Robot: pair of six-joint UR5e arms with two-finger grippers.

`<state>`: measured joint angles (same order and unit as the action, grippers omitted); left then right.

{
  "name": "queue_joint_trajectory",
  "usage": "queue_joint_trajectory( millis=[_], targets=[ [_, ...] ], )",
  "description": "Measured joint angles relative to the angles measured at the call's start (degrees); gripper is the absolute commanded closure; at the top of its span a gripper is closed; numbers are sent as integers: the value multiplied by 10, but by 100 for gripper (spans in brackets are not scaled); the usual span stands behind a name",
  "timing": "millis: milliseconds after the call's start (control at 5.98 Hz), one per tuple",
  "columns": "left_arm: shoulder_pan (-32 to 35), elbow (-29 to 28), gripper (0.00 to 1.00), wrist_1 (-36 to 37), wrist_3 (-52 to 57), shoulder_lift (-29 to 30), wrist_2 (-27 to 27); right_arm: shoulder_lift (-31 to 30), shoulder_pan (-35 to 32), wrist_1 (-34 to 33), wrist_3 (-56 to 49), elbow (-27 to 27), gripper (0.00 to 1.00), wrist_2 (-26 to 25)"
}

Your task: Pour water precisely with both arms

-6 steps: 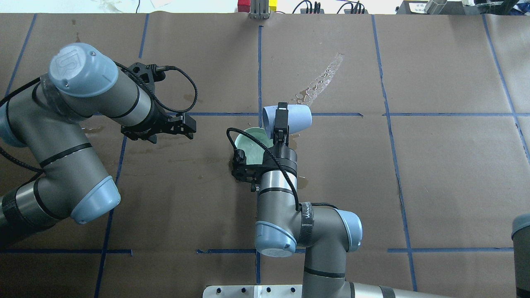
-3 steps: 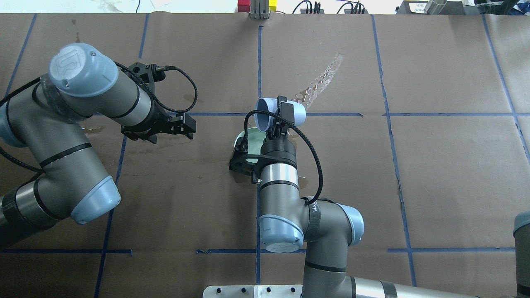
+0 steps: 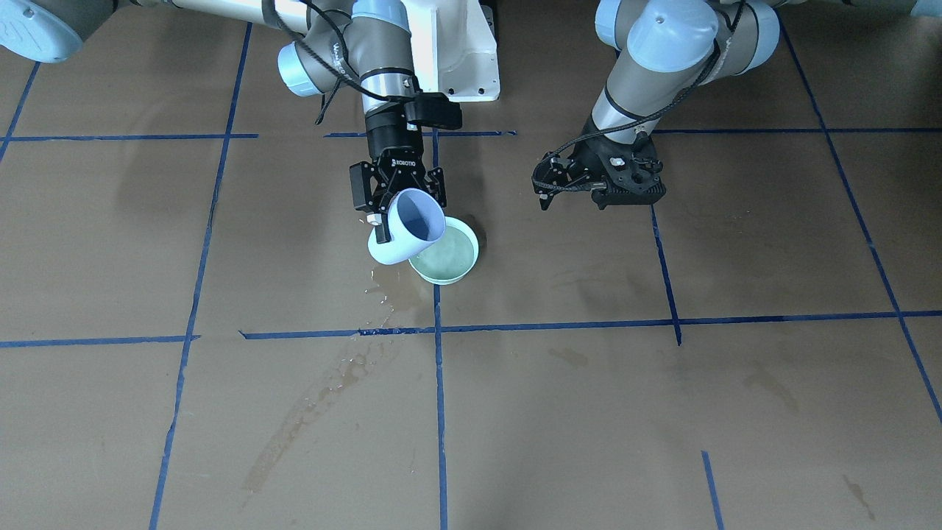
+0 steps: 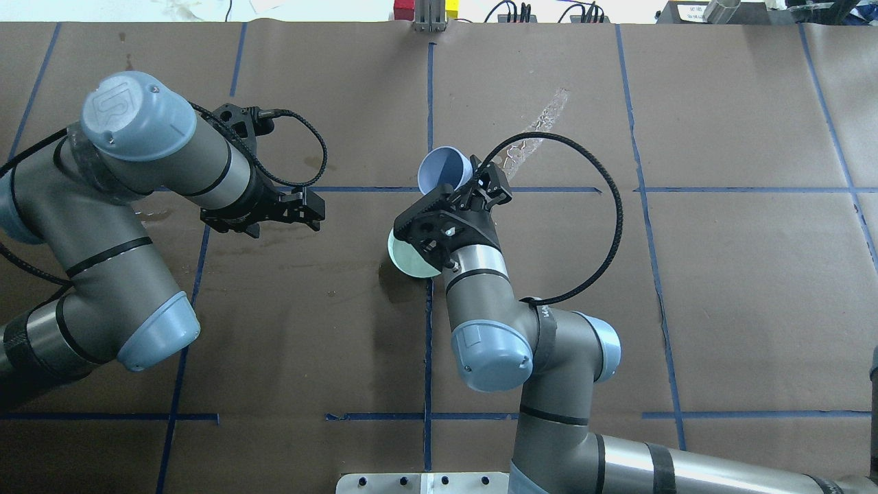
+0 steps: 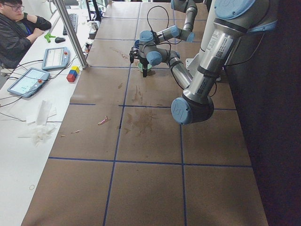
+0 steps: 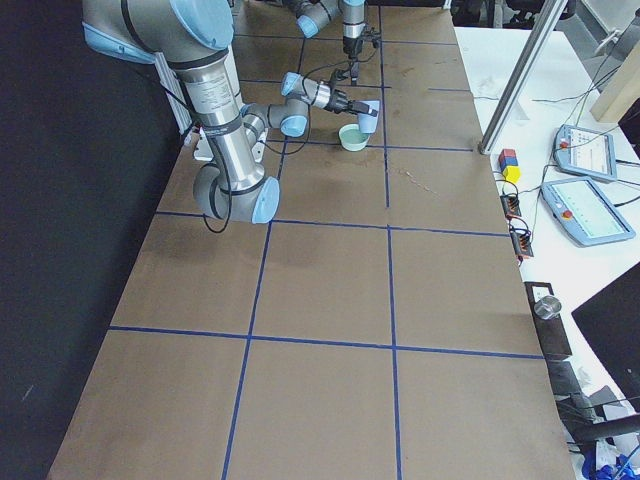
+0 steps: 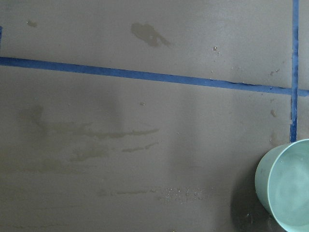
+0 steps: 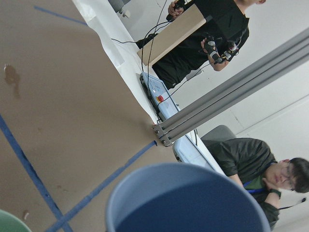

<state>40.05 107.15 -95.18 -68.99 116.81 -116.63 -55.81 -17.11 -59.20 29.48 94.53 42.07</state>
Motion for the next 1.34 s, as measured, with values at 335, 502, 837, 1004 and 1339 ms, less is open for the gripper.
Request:
queue_joint_trajectory(
  millis=[335,502,837,1004,1339],
  targets=[
    [0,0,0,0,0,0,0,-39,-38,7,151,50,100,87],
    [0,0,0,0,0,0,0,-61,-53,7,192,66,100,104],
    [0,1,0,0,-1,0,0,-133,-78,8,226,105,100,112],
    [0,1,0,0,-2,0,0,-182,-89,8,238,131,100,113],
    [0,1,0,0,-2,1,1,-288,-101,65,251,157,100,113]
  ],
)
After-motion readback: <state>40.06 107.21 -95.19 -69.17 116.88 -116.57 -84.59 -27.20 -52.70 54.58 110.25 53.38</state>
